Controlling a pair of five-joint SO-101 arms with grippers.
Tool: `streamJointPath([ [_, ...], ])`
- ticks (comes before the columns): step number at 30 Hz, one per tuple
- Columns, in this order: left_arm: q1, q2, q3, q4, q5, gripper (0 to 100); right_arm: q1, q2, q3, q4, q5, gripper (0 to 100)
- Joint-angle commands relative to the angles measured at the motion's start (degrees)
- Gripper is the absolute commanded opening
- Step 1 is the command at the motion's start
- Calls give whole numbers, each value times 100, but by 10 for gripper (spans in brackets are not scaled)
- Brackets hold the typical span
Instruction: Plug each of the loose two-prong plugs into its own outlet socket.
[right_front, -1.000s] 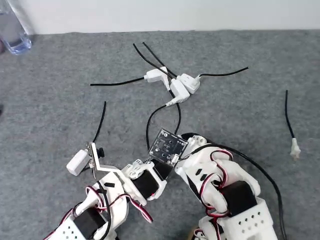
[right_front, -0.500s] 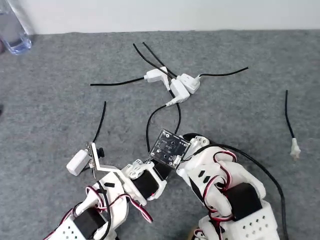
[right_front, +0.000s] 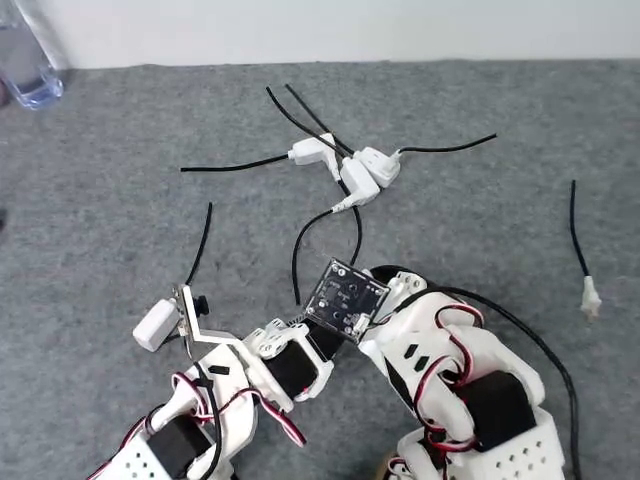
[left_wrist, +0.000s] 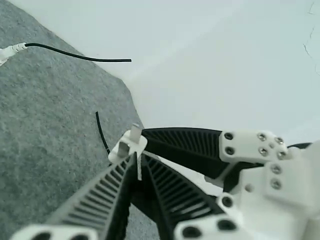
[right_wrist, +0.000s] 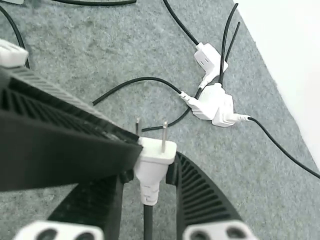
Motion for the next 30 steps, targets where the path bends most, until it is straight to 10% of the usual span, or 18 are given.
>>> streamJointPath([
  [1,-9,-18,-13,-123,-9,12,40,-57,-360,40,9,8],
  [30,-9,-18,-48,-123,-9,12,13,-57,440,-224,123,8],
])
